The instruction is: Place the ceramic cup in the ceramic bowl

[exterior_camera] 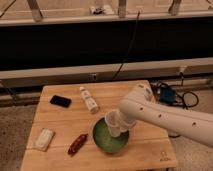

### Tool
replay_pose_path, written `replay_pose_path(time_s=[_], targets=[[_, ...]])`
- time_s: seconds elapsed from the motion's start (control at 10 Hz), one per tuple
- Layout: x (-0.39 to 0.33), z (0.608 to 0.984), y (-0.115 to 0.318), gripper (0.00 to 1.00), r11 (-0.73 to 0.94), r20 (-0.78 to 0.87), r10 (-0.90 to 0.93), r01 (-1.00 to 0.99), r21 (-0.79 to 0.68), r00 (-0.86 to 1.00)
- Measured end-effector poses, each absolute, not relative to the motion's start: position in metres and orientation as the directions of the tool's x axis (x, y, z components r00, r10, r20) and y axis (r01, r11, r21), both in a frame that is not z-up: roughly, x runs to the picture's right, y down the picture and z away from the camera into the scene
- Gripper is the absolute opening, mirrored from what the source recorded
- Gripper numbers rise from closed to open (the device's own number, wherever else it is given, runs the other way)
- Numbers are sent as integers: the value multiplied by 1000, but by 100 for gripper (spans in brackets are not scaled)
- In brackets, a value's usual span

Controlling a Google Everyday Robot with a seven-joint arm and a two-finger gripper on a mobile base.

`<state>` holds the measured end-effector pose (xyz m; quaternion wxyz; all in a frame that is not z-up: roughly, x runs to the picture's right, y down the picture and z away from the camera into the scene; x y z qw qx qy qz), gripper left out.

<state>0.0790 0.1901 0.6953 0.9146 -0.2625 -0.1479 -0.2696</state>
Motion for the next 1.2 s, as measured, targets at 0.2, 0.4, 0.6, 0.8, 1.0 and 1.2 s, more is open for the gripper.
replay_pose_path(time_s=[0.2,0.4,0.6,0.8,1.0,1.2], targets=[[79,696,193,0,720,420,-411,571,-395,809],[78,696,194,0,720,427,-408,572,-392,807],[78,695,195,0,720,430,-408,574,-391,805],[77,696,195,0,720,440,-405,576,-387,801],[76,696,195,0,720,448,-402,578,-384,799],[76,697,195,0,720,453,-401,580,-382,796]])
